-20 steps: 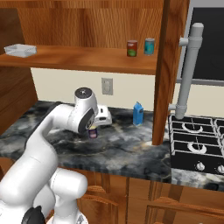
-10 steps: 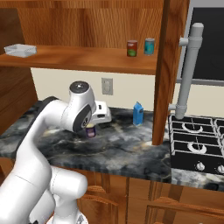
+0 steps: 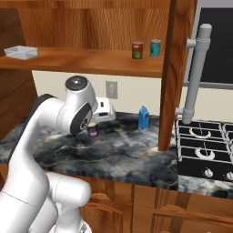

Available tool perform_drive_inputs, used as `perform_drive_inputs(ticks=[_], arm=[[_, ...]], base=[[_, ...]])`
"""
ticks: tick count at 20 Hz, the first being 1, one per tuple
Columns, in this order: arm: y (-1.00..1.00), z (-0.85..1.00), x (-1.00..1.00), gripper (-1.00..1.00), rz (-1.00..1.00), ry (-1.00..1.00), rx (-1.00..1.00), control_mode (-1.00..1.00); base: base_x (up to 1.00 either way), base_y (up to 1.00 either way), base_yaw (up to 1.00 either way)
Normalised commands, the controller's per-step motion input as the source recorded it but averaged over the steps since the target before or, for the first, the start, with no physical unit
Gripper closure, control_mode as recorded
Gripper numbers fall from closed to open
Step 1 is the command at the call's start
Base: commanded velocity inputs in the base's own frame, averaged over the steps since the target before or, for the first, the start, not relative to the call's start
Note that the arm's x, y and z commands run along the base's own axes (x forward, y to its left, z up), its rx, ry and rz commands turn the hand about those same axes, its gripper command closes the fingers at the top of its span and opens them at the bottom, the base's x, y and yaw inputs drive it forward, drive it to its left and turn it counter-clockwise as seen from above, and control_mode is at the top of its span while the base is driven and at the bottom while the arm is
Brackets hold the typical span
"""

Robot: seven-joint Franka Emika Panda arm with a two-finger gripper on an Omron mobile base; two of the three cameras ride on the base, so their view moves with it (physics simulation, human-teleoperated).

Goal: Pick the cans from the counter and place them in their designated side in the cabinet.

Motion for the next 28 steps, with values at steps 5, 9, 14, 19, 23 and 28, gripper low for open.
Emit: perform_drive_inputs(ticks=[5,9,14,19,23,28], arm=[[-0.06,0.47,-0.30,1.00,0.00,-0.07,0.00,-1.00],[-0.03,0.50,-0.23,1.00,0.00,-0.09,0.00,-1.00],[-0.03,0.49,-0.18,1.00,0.00,-0.12,-0.01,-1.00],[-0.04,0.46,-0.20,1.00,0.00,-0.14,-0.01,-1.00],[0.00,0.36,-0.04,1.00,0.00,-0.13,-0.01,-1.00],[0.00,0.34,0.00,1.00,0.00,-0.13,0.00,-1.00]], base=[[0.00,0.00,0.00],[0.00,0.00,0.00],[0.00,0.00,0.00],[0.00,0.00,0.00],[0.00,0.00,0.00],[0.00,0.00,0.00]])
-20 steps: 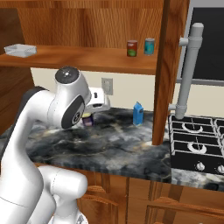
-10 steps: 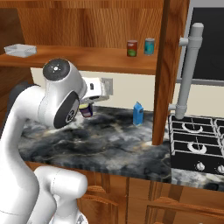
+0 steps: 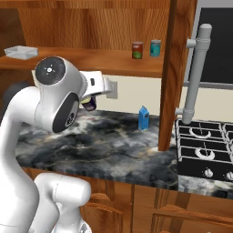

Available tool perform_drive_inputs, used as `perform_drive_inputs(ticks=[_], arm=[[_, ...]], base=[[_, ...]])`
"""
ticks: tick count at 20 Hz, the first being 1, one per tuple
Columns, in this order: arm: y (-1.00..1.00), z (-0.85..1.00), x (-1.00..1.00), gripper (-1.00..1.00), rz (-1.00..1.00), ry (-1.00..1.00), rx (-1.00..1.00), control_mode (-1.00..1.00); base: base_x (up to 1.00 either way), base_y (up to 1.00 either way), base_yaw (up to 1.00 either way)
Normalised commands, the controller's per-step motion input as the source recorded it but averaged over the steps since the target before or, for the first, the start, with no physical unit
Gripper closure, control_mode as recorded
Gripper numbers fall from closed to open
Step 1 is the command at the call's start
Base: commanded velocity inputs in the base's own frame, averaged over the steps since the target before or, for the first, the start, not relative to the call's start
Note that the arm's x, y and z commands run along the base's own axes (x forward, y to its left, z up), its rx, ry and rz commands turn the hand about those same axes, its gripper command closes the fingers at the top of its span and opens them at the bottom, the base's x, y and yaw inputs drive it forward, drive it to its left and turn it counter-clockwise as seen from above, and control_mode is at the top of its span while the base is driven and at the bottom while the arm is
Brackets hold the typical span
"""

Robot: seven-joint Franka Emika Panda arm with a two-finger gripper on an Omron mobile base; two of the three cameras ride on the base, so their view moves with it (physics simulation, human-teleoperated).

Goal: Pick the cans from the counter and place them in their designated side in the cabinet.

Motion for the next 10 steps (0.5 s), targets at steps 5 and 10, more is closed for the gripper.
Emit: perform_drive_inputs(ticks=[5,10], arm=[[0.00,0.35,0.00,1.00,0.00,-0.14,-0.01,-1.00],[0.00,0.23,0.12,1.00,0.00,-0.10,0.00,-1.00]], base=[[0.00,0.00,0.00],[0.00,0.00,0.00]])
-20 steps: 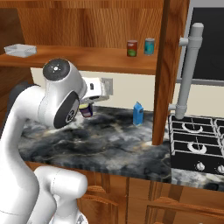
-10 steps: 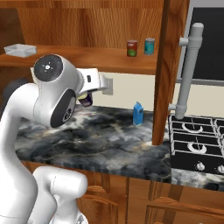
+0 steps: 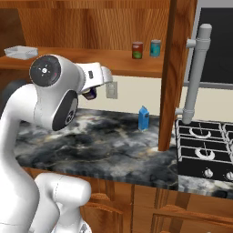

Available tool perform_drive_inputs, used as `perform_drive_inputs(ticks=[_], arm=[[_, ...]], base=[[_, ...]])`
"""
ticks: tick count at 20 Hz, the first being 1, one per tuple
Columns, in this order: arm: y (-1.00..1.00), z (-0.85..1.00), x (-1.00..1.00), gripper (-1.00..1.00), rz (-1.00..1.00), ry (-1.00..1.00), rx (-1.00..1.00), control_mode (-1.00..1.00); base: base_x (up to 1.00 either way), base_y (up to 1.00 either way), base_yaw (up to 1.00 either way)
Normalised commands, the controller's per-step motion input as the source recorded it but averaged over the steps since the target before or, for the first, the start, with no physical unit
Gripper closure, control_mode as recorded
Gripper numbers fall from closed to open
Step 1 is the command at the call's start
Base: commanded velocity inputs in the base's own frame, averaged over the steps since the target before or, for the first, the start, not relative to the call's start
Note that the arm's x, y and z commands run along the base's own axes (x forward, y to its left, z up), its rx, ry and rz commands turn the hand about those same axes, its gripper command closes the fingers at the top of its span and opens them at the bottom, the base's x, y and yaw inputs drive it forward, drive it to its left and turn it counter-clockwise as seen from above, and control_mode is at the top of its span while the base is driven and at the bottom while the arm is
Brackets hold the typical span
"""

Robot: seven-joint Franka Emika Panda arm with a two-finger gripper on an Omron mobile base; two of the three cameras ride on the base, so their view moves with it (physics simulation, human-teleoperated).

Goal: Pick the cans from the counter and place them in their designated side in the cabinet.

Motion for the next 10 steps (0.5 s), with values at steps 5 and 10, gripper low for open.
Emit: perform_drive_inputs(ticks=[5,10], arm=[[0.00,0.15,0.34,1.00,0.00,-0.05,0.00,-1.00],[0.00,0.15,0.38,1.00,0.00,-0.04,0.00,-1.00]], base=[[0.00,0.00,0.00],[0.00,0.00,0.00]])
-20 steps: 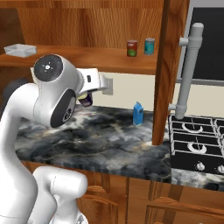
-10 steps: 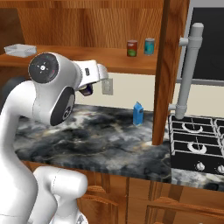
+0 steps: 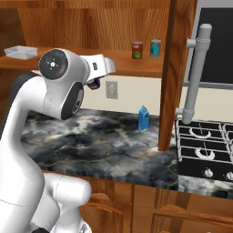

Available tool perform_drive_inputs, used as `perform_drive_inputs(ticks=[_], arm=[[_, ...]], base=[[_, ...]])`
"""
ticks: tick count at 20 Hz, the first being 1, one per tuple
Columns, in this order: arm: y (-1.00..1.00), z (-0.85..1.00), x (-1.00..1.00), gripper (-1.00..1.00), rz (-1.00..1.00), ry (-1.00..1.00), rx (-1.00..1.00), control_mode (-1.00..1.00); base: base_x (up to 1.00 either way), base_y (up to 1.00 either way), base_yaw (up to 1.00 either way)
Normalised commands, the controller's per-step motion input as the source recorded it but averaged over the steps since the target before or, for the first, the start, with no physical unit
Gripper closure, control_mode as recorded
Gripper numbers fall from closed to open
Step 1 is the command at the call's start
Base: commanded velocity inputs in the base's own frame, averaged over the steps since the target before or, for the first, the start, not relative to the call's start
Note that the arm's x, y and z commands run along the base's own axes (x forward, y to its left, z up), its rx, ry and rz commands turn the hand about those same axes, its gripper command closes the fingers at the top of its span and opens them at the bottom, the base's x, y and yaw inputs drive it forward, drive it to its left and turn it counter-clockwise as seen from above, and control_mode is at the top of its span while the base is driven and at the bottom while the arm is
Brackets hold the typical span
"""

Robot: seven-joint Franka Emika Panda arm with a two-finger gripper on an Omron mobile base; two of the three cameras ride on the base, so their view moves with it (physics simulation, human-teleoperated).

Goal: Pick the cans from the counter and place them in their designated side in the cabinet.

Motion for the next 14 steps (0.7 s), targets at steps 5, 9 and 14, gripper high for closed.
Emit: perform_drive_inputs(ticks=[5,9,14], arm=[[0.00,0.18,0.33,1.00,0.00,-0.05,0.00,-1.00],[0.00,0.11,0.36,1.00,0.00,-0.01,0.00,-1.00],[0.00,0.04,0.33,1.00,0.00,0.00,0.00,-1.00]], base=[[0.00,0.00,0.00],[0.00,0.00,0.00],[0.00,0.00,0.00]])
